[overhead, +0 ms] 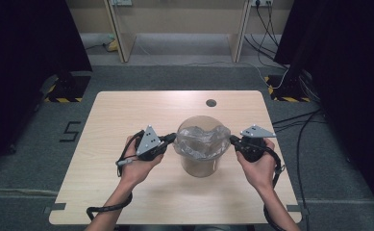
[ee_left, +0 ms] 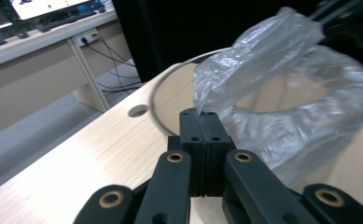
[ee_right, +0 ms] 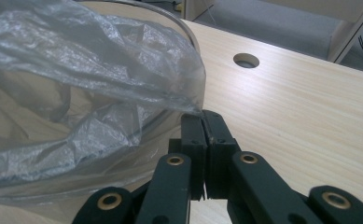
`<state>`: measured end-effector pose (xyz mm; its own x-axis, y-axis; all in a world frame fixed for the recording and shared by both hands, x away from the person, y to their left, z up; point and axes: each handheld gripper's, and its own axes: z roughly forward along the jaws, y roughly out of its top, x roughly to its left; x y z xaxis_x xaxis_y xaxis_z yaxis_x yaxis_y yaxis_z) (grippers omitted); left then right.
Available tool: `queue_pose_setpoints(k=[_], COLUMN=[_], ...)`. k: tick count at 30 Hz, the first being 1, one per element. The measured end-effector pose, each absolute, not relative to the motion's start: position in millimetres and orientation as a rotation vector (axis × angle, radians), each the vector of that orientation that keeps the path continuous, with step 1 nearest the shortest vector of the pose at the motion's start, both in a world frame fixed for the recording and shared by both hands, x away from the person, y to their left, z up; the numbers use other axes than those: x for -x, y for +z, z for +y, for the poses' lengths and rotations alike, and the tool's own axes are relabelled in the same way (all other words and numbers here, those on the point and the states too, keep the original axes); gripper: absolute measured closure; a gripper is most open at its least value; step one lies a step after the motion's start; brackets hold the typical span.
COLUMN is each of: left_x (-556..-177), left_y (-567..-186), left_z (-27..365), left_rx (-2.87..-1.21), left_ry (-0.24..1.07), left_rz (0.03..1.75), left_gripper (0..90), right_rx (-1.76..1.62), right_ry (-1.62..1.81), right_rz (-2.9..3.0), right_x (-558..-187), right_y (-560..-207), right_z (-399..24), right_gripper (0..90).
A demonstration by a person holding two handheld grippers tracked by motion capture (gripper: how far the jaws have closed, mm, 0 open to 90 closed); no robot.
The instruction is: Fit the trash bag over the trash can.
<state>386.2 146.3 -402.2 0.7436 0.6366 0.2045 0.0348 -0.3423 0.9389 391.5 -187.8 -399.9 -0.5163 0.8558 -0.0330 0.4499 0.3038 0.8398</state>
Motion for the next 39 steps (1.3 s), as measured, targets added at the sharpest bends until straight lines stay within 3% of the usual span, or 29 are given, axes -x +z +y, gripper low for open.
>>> queue_pose_setpoints(k=[5, 8, 14, 23, 25, 36, 39], left_x=[-378.3, -369.3, -352.2, -358.5, -362.1, -378.4, -384.8], left_y=[-403.5, -400.1, -393.6, -398.6, -399.9, -413.6, -414.6], left_z=[149.6, 154.3, 166.2, 161.2, 158.2, 155.0, 156.0], left_rx=[-1.804, -1.784, -1.774, -1.747, -1.755, -1.847, -1.860], left_ry=[0.660, 0.637, 0.543, 0.367, 0.334, 0.359, 0.396], left_rz=[0.503, 0.520, 0.551, 0.654, 0.695, 0.693, 0.696], left_gripper=[85.9, 67.6, 51.6, 48.3, 49.1, 88.4, 90.0], right_rx=[-1.154, -1.149, -1.137, -1.141, -1.142, -1.155, -1.156], right_ry=[1.117, 1.117, 1.121, 1.120, 1.118, 1.120, 1.116], right_rz=[2.094, 2.090, 2.085, 2.082, 2.084, 2.089, 2.091], right_x=[-387.8, -386.6, -384.9, -385.1, -385.1, -383.8, -383.8], right_y=[-400.0, -398.2, -393.9, -392.4, -393.2, -397.9, -399.6], right_z=[-187.7, -188.3, -187.0, -186.0, -185.6, -188.7, -189.0], right_gripper=[87.9, 87.9, 87.9, 87.9, 87.9, 87.9, 87.8])
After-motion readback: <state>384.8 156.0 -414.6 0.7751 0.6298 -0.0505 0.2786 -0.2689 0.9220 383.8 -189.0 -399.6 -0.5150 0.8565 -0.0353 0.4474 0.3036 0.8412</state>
